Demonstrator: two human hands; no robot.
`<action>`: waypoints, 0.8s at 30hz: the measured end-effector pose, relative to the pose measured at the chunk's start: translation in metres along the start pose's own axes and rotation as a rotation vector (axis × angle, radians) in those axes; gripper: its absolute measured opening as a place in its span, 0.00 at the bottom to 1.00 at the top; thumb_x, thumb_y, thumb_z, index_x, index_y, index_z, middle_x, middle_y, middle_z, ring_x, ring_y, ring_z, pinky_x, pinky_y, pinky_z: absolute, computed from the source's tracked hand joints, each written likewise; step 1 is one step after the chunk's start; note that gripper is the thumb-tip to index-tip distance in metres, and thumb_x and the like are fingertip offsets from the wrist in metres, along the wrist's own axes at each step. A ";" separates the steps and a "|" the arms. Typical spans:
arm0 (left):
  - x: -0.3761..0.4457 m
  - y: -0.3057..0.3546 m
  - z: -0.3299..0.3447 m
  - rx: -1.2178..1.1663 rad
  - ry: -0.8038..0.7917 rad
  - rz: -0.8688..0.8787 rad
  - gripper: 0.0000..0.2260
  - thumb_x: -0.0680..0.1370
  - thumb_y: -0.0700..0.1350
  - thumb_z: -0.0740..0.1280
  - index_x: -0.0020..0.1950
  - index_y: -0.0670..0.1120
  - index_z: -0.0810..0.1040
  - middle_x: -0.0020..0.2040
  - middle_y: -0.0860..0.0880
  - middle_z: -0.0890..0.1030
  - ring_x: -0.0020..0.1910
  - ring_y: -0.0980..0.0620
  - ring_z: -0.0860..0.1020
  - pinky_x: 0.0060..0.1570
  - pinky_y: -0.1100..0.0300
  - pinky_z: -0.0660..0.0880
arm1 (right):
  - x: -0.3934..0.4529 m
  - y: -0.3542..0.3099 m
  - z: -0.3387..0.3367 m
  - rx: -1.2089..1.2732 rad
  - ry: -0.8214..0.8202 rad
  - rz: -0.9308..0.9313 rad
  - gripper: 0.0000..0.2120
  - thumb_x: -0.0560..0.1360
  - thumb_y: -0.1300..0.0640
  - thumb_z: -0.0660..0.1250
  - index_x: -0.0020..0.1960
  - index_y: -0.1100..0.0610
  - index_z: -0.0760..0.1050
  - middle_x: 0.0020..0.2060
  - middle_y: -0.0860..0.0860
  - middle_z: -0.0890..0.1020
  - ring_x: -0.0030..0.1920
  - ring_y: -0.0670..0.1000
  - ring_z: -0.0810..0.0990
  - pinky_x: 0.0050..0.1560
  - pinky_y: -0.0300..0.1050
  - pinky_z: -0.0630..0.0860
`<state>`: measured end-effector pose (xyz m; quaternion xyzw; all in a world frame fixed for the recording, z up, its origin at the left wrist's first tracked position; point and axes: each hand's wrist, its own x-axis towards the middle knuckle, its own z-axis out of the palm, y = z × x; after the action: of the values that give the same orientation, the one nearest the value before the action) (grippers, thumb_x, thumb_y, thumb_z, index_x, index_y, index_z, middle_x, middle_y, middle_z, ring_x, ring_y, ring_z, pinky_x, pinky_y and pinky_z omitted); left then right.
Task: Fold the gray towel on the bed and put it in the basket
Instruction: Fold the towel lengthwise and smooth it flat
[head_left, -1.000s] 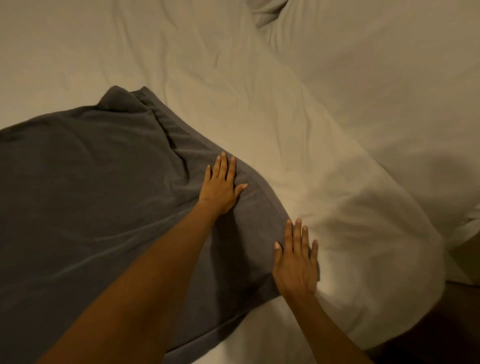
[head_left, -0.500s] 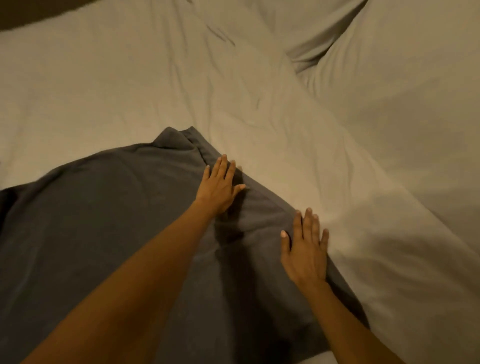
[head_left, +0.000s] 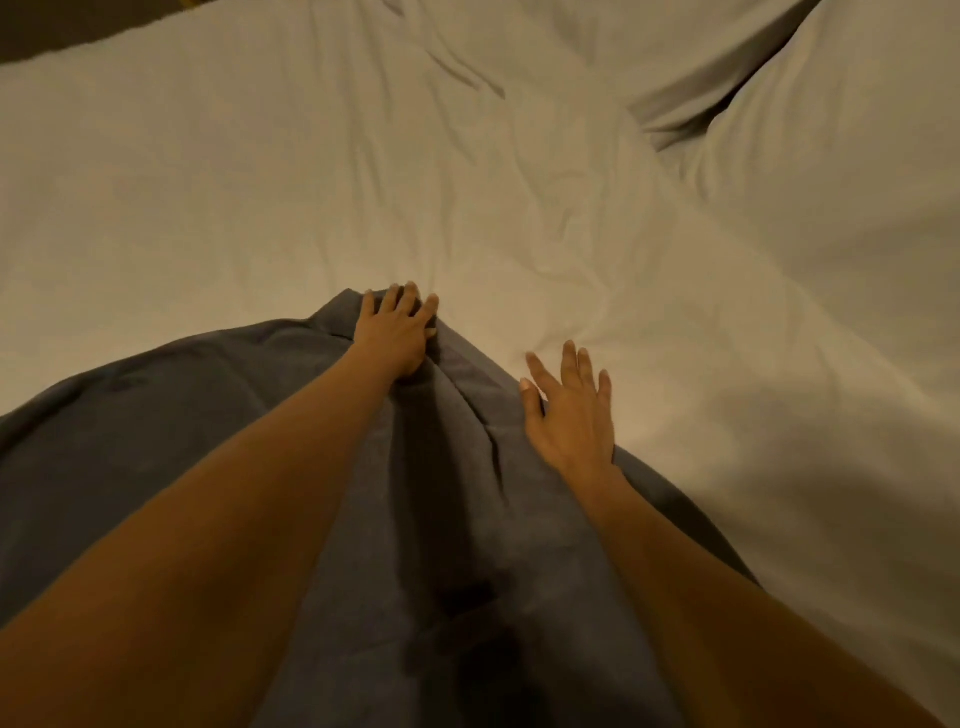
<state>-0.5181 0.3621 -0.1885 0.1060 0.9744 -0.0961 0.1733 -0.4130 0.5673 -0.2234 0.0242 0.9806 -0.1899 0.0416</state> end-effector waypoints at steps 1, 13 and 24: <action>0.004 -0.002 0.008 -0.010 -0.007 0.001 0.24 0.84 0.50 0.47 0.78 0.50 0.42 0.78 0.44 0.42 0.77 0.43 0.42 0.74 0.41 0.42 | 0.003 -0.001 0.005 0.004 0.029 0.003 0.23 0.80 0.42 0.46 0.74 0.44 0.57 0.76 0.55 0.52 0.76 0.54 0.46 0.74 0.53 0.41; 0.014 -0.004 0.028 -0.204 0.193 0.016 0.20 0.81 0.44 0.57 0.73 0.44 0.60 0.78 0.43 0.50 0.77 0.41 0.46 0.73 0.37 0.44 | -0.010 -0.015 0.002 0.361 0.185 0.044 0.22 0.74 0.42 0.65 0.63 0.45 0.61 0.74 0.54 0.60 0.74 0.56 0.53 0.74 0.55 0.51; -0.004 -0.006 -0.006 0.073 0.186 0.099 0.22 0.80 0.41 0.60 0.73 0.44 0.58 0.76 0.40 0.56 0.76 0.38 0.48 0.73 0.36 0.48 | -0.010 -0.016 -0.013 0.264 0.077 0.072 0.17 0.79 0.49 0.60 0.63 0.56 0.76 0.72 0.55 0.65 0.74 0.55 0.56 0.73 0.43 0.47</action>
<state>-0.5183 0.3572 -0.1805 0.1689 0.9757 -0.1127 0.0828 -0.4048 0.5573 -0.2047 0.0718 0.9466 -0.3143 0.0072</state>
